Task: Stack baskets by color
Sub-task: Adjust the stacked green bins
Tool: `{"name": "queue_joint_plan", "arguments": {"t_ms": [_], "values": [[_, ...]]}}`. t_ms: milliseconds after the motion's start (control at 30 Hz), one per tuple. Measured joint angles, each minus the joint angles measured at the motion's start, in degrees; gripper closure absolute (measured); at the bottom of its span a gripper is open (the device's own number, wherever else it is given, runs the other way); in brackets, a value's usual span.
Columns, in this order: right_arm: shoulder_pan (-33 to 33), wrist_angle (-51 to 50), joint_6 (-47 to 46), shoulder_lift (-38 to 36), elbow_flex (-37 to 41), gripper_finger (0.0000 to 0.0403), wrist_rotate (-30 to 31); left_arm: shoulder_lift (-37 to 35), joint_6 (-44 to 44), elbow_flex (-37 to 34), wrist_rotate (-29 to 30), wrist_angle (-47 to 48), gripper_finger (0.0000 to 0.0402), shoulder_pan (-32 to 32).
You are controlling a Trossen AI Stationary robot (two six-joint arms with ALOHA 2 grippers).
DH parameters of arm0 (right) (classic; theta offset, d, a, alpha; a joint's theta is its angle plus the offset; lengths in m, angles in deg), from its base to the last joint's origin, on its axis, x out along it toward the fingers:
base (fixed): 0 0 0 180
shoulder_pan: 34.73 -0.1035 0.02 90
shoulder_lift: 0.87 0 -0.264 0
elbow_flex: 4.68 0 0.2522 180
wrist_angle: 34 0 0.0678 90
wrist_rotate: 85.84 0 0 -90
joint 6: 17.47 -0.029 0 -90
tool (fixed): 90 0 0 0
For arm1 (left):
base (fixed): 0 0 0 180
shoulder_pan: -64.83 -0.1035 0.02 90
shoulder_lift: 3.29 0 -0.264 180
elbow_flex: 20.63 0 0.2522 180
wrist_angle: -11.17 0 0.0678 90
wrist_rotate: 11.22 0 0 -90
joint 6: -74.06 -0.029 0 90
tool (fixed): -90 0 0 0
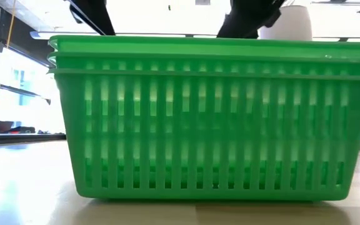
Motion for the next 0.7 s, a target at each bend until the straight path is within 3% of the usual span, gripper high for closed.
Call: {"name": "queue_joint_plan", "arguments": {"t_ms": [467,700], "values": [[1.24,-3.45,-1.77,-8.75,0.0,0.0295,3.35,0.0,-15.89,-0.02,-0.68,-0.48,0.0312,-17.91],[1.19,-8.03,-3.21,-14.4,0.0,0.0295,3.44,0.0,-28.89,-0.02,-12.25,-0.61,0.0312,-24.81]]}}
